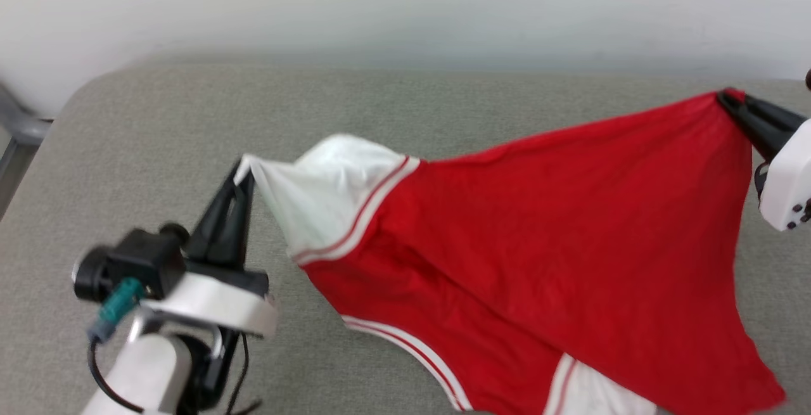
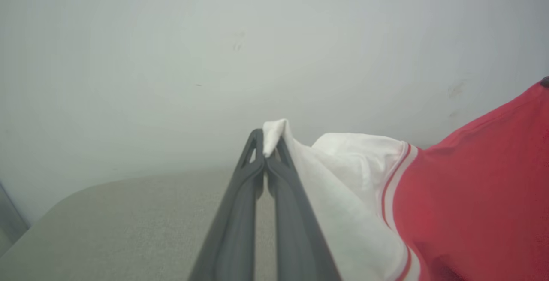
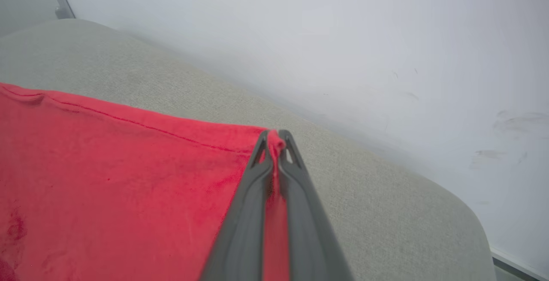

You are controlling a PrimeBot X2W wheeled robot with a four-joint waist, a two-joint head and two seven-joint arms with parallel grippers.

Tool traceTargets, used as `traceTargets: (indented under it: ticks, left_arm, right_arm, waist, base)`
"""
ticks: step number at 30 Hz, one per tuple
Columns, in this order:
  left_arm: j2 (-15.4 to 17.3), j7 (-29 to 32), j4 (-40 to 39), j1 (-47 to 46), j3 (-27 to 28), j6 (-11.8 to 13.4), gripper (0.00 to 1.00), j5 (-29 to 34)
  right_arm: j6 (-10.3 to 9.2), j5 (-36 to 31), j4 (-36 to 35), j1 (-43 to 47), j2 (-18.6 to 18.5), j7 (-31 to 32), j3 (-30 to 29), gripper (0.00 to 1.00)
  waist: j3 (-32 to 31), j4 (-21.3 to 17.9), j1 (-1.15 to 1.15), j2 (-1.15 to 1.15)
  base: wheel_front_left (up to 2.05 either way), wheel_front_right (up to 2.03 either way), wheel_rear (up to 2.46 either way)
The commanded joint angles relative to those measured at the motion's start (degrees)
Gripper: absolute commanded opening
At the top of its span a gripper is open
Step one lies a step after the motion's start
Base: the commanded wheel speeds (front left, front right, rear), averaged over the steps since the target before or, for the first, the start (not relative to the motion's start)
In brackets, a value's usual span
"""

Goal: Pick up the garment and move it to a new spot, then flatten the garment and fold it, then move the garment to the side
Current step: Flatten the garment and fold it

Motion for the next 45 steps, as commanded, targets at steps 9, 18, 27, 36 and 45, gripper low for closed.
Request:
traceTargets:
  ticks: [9, 18, 27, 36, 45]
  left_arm:
    - [2.88, 3.75, -0.9, -18.83, 2.1, -2.63, 0.0, 1.25]
    - [3.23, 7.18, 5.97, -44.56, 1.64, -7.51, 0.0, 2.56]
    - [1.66, 6.7, 19.08, -68.84, 0.67, -11.06, 0.0, 4.36]
    - [0.78, 3.01, 32.26, -87.56, -0.26, -12.99, 0.0, 4.87]
    - [1.14, -0.48, 40.25, -87.94, -2.11, -13.87, 0.0, 2.9]
  right_arm:
    - [-0.06, -5.52, -7.79, -0.84, 4.21, 0.06, -10.74, 0.0]
    - [-0.06, -11.56, -8.71, -14.58, 8.36, 3.45, -17.06, 0.0]
    - [-0.07, -17.2, 0.55, -34.84, 10.66, 3.3, -17.0, 0.0]
    - [-0.07, -20.49, 11.15, -51.68, 12.5, -1.82, -14.08, 0.0]
    - [-0.07, -17.7, 18.88, -54.35, 14.24, -6.64, -9.22, 0.0]
  waist:
    - [0.94, -3.32, 0.0, 0.0]
    - [10.45, -4.86, 0.0, 0.0]
    - [18.23, -5.15, 0.0, 0.0]
    - [22.68, -5.64, 0.0, 0.0]
    - [25.12, -5.74, 0.0, 0.0]
  base:
    - [0.0, 0.0, 0.0]
    - [0.0, 0.0, 0.0]
    - [0.0, 0.0, 0.0]
    - [0.0, 0.0, 0.0]
    - [0.0, 0.0, 0.0]
